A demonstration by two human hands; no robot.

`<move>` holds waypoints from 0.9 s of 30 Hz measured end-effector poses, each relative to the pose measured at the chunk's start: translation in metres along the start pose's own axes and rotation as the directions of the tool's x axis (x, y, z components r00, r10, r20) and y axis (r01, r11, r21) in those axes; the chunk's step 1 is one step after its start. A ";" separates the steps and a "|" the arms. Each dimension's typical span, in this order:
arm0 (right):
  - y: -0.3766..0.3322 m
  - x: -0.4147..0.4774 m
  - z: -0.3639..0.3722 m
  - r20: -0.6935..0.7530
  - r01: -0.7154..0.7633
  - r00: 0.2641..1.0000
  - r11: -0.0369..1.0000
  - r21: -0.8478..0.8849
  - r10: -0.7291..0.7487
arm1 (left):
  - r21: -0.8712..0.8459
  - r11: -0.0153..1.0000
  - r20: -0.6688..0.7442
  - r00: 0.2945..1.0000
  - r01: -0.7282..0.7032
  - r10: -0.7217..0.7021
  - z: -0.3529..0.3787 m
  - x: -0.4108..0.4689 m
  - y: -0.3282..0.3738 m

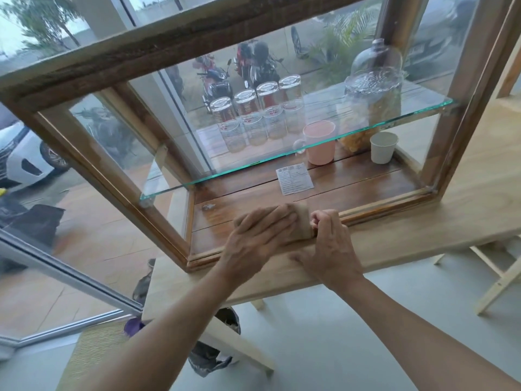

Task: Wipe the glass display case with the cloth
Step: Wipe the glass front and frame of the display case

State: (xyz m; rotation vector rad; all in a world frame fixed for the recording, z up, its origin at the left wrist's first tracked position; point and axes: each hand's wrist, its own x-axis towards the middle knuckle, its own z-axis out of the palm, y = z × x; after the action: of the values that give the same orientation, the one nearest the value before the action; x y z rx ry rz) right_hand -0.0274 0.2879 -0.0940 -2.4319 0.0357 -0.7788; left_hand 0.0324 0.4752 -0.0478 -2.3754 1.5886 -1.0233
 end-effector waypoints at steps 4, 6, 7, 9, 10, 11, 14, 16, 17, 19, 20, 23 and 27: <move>0.003 0.000 -0.002 0.026 0.024 0.999 1.000 0.008 -0.024 | 0.029 0.999 -0.054 0.998 0.020 -0.018 -0.019 -0.001 -0.025; 0.003 0.000 -0.003 0.019 0.026 0.999 1.000 0.005 -0.026 | 0.005 0.998 -0.062 0.996 0.070 -0.070 -0.015 -0.031 -0.027; 0.003 -0.001 -0.002 0.015 0.024 1.000 1.000 0.003 -0.024 | -0.007 0.996 -0.035 0.995 0.090 -0.090 -0.010 -0.041 -0.020; 0.003 0.000 -0.001 0.005 0.020 1.000 1.000 0.015 -0.020 | -0.048 0.996 0.019 0.997 0.078 -0.078 0.004 -0.034 -0.002; 0.002 0.000 -0.001 0.000 0.014 1.000 1.000 0.027 -0.014 | -0.068 0.996 0.026 0.998 0.054 -0.052 0.007 -0.020 0.006; 0.003 0.000 0.000 0.003 0.007 1.000 0.999 0.032 -0.007 | -0.065 0.998 0.006 1.000 0.021 -0.021 0.004 -0.003 0.008; 0.004 0.000 -0.001 0.025 0.030 0.999 0.999 0.013 -0.031 | 0.016 1.000 -0.087 0.996 0.018 -0.016 -0.017 0.014 -0.017; 0.004 0.000 -0.002 0.032 0.036 0.999 0.999 0.020 -0.037 | 0.030 0.993 -0.113 0.987 0.114 -0.110 -0.022 -0.010 -0.031; 0.004 -0.001 -0.001 0.029 0.033 0.999 0.999 0.021 -0.033 | 0.018 0.989 -0.114 0.983 0.146 -0.143 -0.019 -0.026 -0.031; 0.004 -0.001 -0.001 0.018 0.033 0.999 0.999 0.015 -0.034 | -0.013 0.987 -0.032 0.987 0.159 -0.160 -0.006 -0.045 -0.014; 0.003 -0.001 -0.001 0.019 0.034 0.999 0.999 0.010 -0.034 | -0.034 0.990 0.008 0.990 0.139 -0.139 0.001 -0.044 -0.004; 0.003 -0.001 -0.001 0.026 0.031 0.999 1.000 0.000 -0.031 | -0.065 0.995 -0.014 0.997 0.070 -0.071 -0.005 -0.013 -0.002; 0.003 -0.001 -0.001 0.029 0.037 0.999 0.999 0.022 -0.038 | 0.032 0.987 -0.128 0.980 0.157 -0.151 -0.033 -0.021 -0.046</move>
State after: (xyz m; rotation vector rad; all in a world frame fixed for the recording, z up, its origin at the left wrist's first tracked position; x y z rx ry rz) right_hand -0.0281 0.2847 -0.0957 -2.4292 -0.0298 -0.7561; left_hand 0.0445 0.5226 -0.0122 -2.4834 1.4225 -1.2453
